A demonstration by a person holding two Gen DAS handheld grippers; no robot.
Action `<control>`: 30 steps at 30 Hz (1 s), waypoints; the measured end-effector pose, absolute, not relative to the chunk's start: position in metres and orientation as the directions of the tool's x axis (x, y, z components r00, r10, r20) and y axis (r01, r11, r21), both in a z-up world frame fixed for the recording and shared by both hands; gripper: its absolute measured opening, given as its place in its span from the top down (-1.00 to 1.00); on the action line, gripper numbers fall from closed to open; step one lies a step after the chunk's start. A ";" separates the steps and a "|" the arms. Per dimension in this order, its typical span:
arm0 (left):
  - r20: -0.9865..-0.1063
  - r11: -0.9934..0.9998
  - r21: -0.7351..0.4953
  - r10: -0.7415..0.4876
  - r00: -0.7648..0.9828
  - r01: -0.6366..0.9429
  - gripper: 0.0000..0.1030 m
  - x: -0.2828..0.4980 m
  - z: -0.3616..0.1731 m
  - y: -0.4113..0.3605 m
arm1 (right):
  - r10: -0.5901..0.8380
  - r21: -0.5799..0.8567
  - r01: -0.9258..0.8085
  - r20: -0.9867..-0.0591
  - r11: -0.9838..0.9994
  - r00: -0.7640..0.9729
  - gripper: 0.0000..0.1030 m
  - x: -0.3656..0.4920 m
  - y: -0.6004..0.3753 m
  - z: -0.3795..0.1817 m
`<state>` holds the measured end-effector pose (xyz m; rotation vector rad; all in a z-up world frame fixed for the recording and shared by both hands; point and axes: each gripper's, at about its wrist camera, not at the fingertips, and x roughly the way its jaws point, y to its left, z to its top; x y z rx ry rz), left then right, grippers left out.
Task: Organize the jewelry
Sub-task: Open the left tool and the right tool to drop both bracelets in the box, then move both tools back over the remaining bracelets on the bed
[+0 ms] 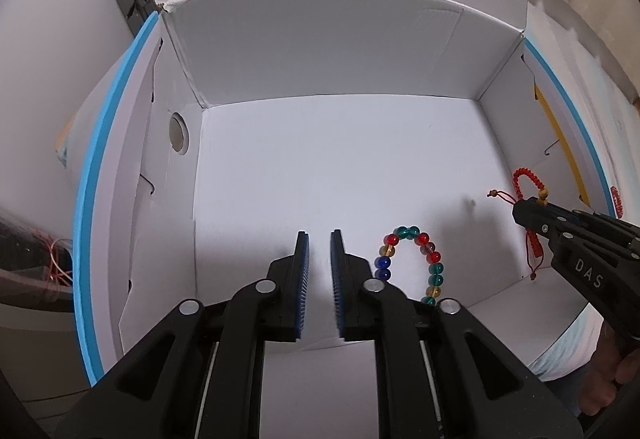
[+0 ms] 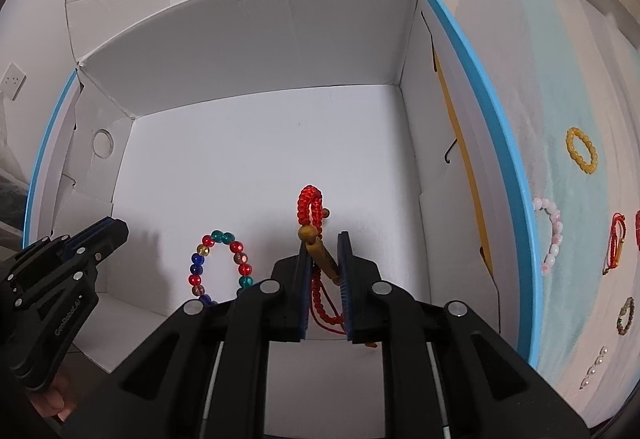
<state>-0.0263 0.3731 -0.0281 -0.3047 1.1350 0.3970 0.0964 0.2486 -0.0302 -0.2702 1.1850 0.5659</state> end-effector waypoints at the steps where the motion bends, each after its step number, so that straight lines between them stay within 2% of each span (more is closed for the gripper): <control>1: -0.918 0.890 -0.024 0.161 0.363 -0.455 0.64 -0.027 -0.027 0.373 | 0.279 0.095 -0.551 -0.924 0.829 0.260 0.54 0.096 0.249 -0.030; 2: -0.916 0.890 -0.018 0.168 0.365 -0.456 0.54 -0.026 -0.026 0.371 | 0.285 0.098 -0.554 -0.922 0.827 0.264 0.33 0.095 0.249 -0.029; 3: -0.911 0.887 -0.018 0.176 0.374 -0.461 0.33 -0.028 -0.023 0.371 | 0.293 0.098 -0.555 -0.916 0.826 0.273 0.11 0.094 0.248 -0.027; 5: -0.904 0.885 -0.014 0.188 0.383 -0.466 0.13 -0.031 -0.018 0.370 | 0.304 0.097 -0.562 -0.908 0.821 0.288 -0.10 0.091 0.247 -0.023; 7: -0.897 0.885 -0.001 0.205 0.391 -0.466 -0.10 -0.033 -0.012 0.367 | 0.321 0.106 -0.575 -0.903 0.811 0.286 -0.18 0.089 0.247 -0.019; 16: -0.866 0.885 0.015 0.245 0.436 -0.466 -0.71 -0.045 0.013 0.357 | 0.402 0.119 -0.599 -0.840 0.792 0.365 -0.69 0.071 0.226 0.023; 18: -0.857 0.889 0.015 0.247 0.452 -0.457 -0.77 -0.045 0.016 0.353 | 0.411 0.113 -0.591 -0.820 0.799 0.399 -0.82 0.068 0.215 0.034; 22: -0.844 0.903 0.001 0.232 0.484 -0.431 -0.87 -0.037 0.021 0.332 | 0.406 0.091 -0.571 -0.793 0.816 0.454 -0.83 0.064 0.187 0.056; 30: -0.809 0.943 0.004 0.198 0.554 -0.332 -0.88 -0.022 0.042 0.272 | 0.347 0.045 -0.482 -0.753 0.875 0.559 -0.85 0.072 0.117 0.084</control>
